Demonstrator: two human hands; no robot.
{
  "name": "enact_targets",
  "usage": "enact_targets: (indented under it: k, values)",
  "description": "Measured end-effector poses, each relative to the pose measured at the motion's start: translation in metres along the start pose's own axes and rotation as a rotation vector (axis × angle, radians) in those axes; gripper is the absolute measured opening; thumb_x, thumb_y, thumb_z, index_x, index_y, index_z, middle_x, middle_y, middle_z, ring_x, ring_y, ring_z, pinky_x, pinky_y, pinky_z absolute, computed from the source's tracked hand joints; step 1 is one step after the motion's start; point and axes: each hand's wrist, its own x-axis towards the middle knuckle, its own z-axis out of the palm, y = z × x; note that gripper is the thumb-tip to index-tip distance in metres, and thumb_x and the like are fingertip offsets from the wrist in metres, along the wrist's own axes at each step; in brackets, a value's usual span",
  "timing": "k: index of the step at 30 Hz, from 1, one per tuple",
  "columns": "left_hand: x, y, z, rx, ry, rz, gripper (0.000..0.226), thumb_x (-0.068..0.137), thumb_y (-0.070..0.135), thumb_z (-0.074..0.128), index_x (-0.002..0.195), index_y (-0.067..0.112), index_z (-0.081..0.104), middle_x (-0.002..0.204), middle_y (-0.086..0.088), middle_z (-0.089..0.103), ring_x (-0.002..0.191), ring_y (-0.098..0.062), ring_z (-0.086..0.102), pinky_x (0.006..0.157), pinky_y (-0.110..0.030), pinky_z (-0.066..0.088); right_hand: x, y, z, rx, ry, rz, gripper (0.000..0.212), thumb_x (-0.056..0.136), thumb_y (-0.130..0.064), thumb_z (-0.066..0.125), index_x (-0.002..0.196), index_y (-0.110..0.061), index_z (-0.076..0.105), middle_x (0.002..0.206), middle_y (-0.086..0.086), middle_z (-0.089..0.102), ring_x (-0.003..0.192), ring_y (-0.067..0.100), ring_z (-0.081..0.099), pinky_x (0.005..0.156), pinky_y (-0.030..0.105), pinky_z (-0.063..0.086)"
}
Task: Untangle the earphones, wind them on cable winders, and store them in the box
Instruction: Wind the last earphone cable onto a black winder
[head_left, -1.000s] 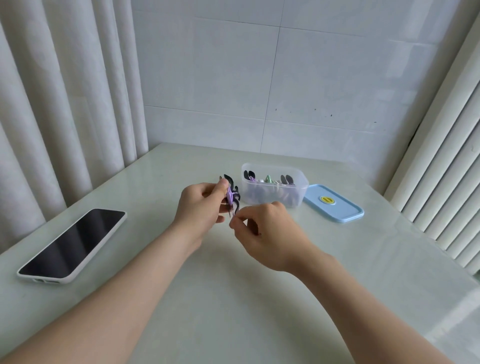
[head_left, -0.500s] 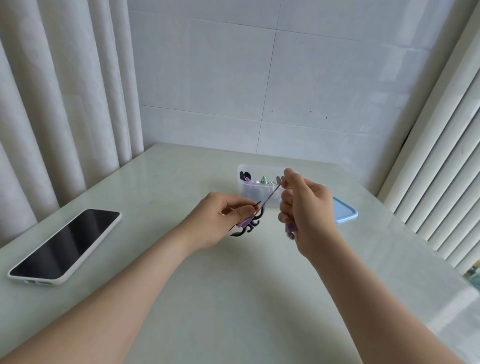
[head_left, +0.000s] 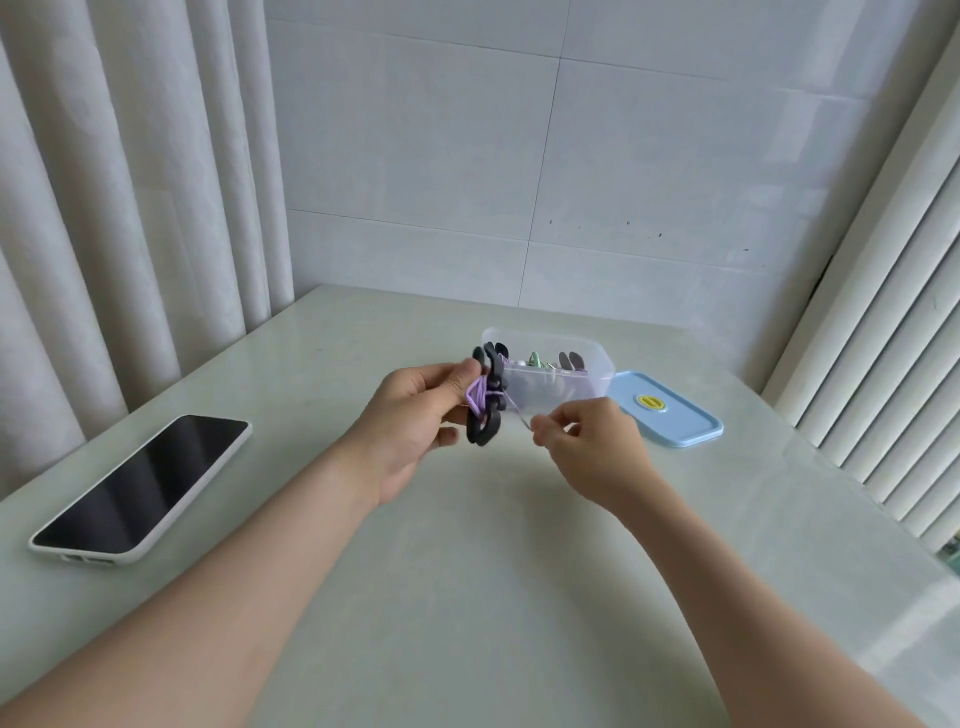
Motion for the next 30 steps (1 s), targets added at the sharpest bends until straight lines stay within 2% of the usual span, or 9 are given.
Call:
enact_targets:
  k: [3,6,9,12,14,19,23,26,30]
  values:
    - [0.001,0.002,-0.001,-0.103,0.173,-0.080,0.030,0.104,0.038,0.062,0.096,0.012,0.075,0.086,-0.006,0.075,0.070,-0.017,0.062,0.065,-0.031,0.041,-0.006,-0.010,0.006,-0.123,-0.090,-0.117,0.028,0.099,-0.037,0.064,0.076,-0.025,0.075,0.060,-0.007,0.062,0.056,0.009,0.055,0.053,0.024,0.039]
    - [0.002,0.002,0.000,-0.104,0.264,-0.127,0.032,0.104,0.040,0.063,0.095,0.011,0.075,0.085,-0.007,0.077,0.069,-0.016,0.068,0.064,-0.029,0.043,-0.017,-0.022,0.014,-0.228,-0.145,-0.284,0.027,0.099,-0.035,0.060,0.080,-0.022,0.075,0.057,-0.009,0.060,0.059,0.011,0.057,0.060,0.031,0.051]
    - [0.000,0.001,-0.001,-0.022,0.327,-0.103,0.032,0.104,0.040,0.062,0.088,0.013,0.073,0.077,0.001,0.077,0.062,-0.009,0.071,0.067,-0.030,0.045,-0.031,-0.034,0.021,-0.238,-0.194,-0.484,0.024,0.099,-0.029,0.059,0.082,-0.021,0.074,0.049,-0.016,0.053,0.056,0.010,0.053,0.060,0.035,0.052]
    - [-0.001,-0.004,-0.008,0.248,0.346,0.057,0.037,0.105,0.034,0.060,0.082,0.008,0.074,0.079,-0.002,0.079,0.074,-0.018,0.076,0.072,-0.031,0.055,-0.034,-0.042,0.019,-0.175,-0.102,-0.551,0.017,0.094,-0.022,0.062,0.086,-0.022,0.076,0.051,-0.012,0.056,0.056,0.015,0.053,0.057,0.030,0.046]
    - [-0.001,-0.007,-0.012,0.405,0.293,0.143,0.030,0.103,0.033,0.062,0.083,0.016,0.075,0.075,0.002,0.078,0.079,-0.022,0.075,0.081,-0.036,0.058,-0.031,-0.043,0.015,-0.123,0.045,-0.527,0.014,0.088,-0.018,0.065,0.084,-0.019,0.078,0.054,-0.005,0.060,0.056,0.020,0.053,0.057,0.027,0.044]
    - [-0.008,-0.008,0.000,0.615,0.020,0.180,0.010,0.100,0.032,0.069,0.095,0.025,0.075,0.076,0.008,0.077,0.073,-0.011,0.073,0.064,-0.017,0.051,-0.021,-0.038,0.002,0.067,0.224,-0.346,0.017,0.087,-0.009,0.069,0.084,-0.020,0.081,0.060,-0.016,0.066,0.064,0.003,0.062,0.060,0.009,0.042]
    - [-0.011,-0.006,0.005,0.576,-0.066,0.194,0.009,0.101,0.029,0.070,0.103,0.026,0.078,0.074,0.015,0.075,0.069,-0.001,0.069,0.062,-0.008,0.046,-0.012,-0.028,0.000,0.200,0.200,-0.182,0.013,0.090,-0.017,0.068,0.088,-0.025,0.078,0.066,-0.005,0.073,0.057,0.016,0.065,0.063,0.036,0.060]
    - [-0.011,-0.005,0.002,0.631,-0.159,0.210,0.009,0.100,0.029,0.070,0.102,0.031,0.078,0.085,0.009,0.077,0.079,-0.010,0.070,0.070,-0.018,0.054,-0.009,-0.022,-0.001,0.178,0.247,-0.153,0.009,0.090,-0.019,0.073,0.087,-0.027,0.077,0.063,-0.008,0.069,0.056,0.014,0.066,0.061,0.031,0.057]
    - [-0.010,-0.008,0.004,0.629,-0.252,0.194,0.015,0.099,0.031,0.072,0.112,0.032,0.079,0.099,0.011,0.078,0.092,-0.013,0.071,0.086,-0.027,0.056,-0.007,-0.019,-0.006,0.322,0.217,-0.077,0.009,0.091,-0.014,0.074,0.089,-0.023,0.075,0.070,0.001,0.071,0.051,0.022,0.069,0.054,0.036,0.058]
